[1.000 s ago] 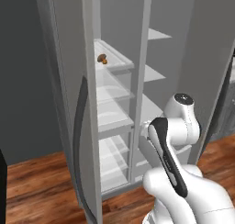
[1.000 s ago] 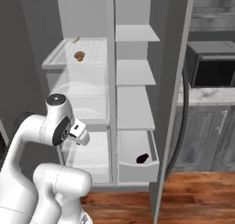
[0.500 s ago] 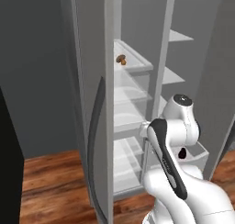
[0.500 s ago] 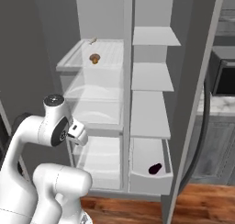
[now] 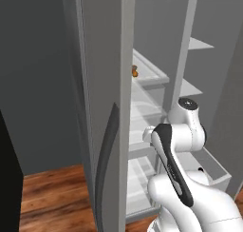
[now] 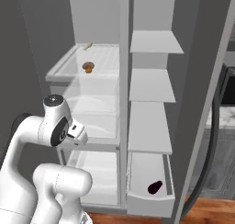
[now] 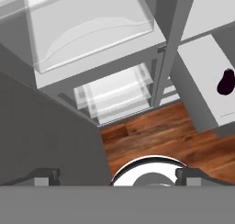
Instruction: Take the mushroom and eggplant from the fridge shelf and place them in the freezer drawer to begin freezing them.
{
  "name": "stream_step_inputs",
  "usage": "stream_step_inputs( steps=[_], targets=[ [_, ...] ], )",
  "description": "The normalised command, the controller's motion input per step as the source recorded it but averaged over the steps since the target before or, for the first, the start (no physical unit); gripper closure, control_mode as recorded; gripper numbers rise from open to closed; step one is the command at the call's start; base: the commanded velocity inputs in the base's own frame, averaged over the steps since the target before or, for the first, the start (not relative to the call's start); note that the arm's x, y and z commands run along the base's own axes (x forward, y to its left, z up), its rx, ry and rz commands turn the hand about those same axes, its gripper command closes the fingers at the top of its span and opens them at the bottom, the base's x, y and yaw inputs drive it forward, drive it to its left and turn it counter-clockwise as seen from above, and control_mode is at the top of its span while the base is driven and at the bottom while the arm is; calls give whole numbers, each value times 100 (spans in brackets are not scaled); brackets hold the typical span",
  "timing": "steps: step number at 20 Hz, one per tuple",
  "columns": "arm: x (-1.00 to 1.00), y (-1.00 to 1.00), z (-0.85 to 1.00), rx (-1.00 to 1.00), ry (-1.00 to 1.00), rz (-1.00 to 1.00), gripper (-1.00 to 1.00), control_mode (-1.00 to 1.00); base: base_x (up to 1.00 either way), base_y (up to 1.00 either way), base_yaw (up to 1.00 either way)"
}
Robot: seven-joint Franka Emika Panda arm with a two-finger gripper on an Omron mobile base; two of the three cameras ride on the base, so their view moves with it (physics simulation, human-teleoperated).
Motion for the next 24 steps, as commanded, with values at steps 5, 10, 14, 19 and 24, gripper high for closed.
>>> stream_step_inputs(
  steps=[5,10,14,19,24],
  targets=[
    [0,0,0,0,0,0,-100,100,47,5,0],
    [28,12,80,0,-10,0,-100,-100,0,0,0],
    [19,8,100,-1,-13,0,-100,-100,0,0,0],
    [38,5,99,-3,-4,0,-100,-100,0,0,0],
    [54,0,84,-2,0,0,-100,-100,0,0,0]
  ],
)
